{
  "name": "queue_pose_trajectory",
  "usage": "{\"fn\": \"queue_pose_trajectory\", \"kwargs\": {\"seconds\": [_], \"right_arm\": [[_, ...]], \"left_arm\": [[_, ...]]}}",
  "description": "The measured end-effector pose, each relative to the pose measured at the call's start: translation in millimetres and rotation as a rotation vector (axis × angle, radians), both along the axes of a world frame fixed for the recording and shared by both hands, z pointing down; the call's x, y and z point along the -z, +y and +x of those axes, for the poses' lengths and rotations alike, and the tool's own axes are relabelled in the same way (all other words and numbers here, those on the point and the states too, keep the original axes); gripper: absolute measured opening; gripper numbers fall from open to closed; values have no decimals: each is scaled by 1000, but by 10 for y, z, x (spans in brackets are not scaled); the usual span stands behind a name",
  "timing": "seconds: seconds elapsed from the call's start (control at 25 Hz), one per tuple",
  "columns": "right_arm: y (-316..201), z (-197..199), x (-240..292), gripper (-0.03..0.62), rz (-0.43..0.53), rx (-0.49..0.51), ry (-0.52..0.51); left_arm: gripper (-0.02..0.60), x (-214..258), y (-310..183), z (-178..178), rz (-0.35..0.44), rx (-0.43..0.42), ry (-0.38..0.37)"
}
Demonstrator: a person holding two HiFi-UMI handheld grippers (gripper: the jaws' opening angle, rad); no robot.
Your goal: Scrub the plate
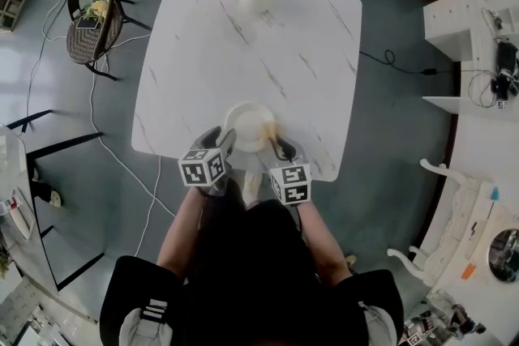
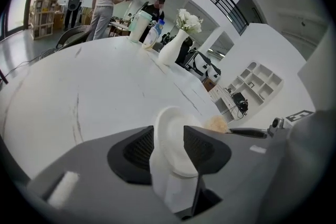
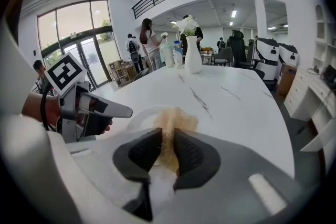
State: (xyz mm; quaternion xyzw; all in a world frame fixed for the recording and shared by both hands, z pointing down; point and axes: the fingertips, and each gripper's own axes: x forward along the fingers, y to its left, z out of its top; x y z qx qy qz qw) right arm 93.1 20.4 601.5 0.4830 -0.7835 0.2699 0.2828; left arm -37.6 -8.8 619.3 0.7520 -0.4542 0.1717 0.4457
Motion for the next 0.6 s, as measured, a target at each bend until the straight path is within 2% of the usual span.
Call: {"fn": "queue_pose_trajectory", "kwargs": {"seconds": [0.16, 0.36, 0.6], "right_arm": [[-17, 19, 190, 77, 50, -3, -10], [-17, 103, 508, 77, 139, -9, -12], [-29, 251, 1002, 77, 266, -17, -28]], "left_arm": [[143, 174, 31, 21, 53, -31, -29], [8, 508, 59, 51, 153, -70, -105], [8, 1013, 113, 171, 296, -131, -154]]}}
